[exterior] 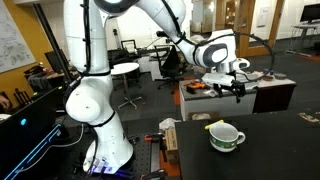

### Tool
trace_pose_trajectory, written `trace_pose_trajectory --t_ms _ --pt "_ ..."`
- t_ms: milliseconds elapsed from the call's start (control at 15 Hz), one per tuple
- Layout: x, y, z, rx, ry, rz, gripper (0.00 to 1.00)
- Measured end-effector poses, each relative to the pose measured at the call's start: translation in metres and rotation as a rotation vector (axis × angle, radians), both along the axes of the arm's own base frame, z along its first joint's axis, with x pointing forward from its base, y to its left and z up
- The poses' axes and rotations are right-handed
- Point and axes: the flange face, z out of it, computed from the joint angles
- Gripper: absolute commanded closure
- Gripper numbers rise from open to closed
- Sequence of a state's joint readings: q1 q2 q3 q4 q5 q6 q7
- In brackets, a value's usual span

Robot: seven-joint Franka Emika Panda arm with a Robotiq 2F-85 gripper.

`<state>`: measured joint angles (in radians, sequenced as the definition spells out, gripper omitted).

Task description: Put the marker in the mug

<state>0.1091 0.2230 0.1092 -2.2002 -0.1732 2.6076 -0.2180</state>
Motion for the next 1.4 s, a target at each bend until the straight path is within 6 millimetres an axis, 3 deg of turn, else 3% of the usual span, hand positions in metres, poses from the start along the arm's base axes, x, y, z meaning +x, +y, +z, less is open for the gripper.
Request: trace_pose_trajectory --t_ms 467,1133,1400 --pt "-0.008 0.002 -0.035 0.025 -0.006 0.006 0.00" --pt "-0.030 0.002 -0.112 0.054 0.050 0.010 0.00" --pt "-0.034 0.003 -0.128 0.054 0.077 0.009 0.00"
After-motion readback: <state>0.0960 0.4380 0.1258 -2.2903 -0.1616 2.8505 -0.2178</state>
